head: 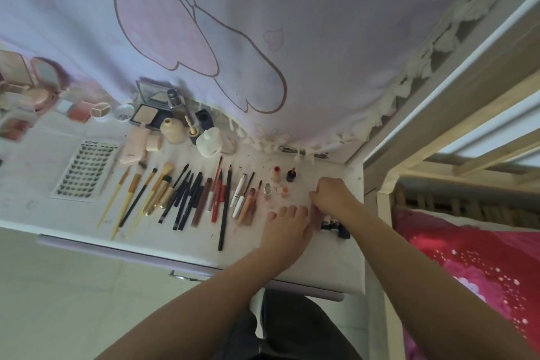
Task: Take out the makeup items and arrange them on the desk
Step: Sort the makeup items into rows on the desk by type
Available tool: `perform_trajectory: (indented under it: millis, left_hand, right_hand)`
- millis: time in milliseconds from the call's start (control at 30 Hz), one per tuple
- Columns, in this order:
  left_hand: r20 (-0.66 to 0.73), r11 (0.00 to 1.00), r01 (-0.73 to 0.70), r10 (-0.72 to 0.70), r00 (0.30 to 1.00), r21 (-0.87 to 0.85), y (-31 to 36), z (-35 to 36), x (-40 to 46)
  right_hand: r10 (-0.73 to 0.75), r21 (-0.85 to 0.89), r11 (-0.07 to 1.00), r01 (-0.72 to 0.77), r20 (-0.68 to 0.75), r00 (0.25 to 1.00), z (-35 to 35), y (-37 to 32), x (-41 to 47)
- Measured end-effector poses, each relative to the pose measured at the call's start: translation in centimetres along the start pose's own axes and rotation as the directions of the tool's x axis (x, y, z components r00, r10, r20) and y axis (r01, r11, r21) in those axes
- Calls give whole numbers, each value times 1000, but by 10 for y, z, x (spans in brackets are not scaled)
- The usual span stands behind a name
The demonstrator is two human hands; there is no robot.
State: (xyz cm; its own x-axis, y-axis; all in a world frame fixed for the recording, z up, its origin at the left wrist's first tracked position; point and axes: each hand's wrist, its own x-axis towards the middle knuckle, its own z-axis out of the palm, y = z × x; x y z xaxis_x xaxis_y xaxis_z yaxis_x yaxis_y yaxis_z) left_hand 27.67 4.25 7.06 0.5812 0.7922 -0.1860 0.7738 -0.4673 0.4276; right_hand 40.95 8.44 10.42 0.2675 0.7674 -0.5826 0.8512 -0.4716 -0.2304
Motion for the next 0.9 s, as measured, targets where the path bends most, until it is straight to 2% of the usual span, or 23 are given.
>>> perform_trajectory:
  millis: [67,167,300,467,567,700,767,900]
  left_hand:
    - [42,992,124,-126,991,36,8,5,14]
    - [74,975,219,-221,972,38,11,7,22]
    - [76,959,283,-282,956,0,11,2,25]
    - [128,957,290,-290,948,17,5,-4,18]
    - [99,962,270,-266,959,-29,-6,-9,8]
    - [80,954,187,-173,982,-236,-20,-26,-14]
    - [54,956,99,-88,995,-276,-26,-39,-22]
    - [26,933,-15,26,999,-359,-23,-74,-29]
  right_hand:
    - [-7,-19,1000,7,-19,1000,4,-7,0]
    - [2,-20,1000,-2,-18,1000,8,-12,2]
    - [10,19,1000,-10,2,1000,11,-14,6]
    - [-3,-34,999,3,9,1000,22,-19,-2]
    - [-6,35,999,4,40,999,25,-24,-11]
    - [9,309,950,-39,100,995,8,-24,-34]
    - [-38,443,896,-25,131,991,0,-22,-49]
    - [-139,574,810,119,-10,990,-11,-30,-73]
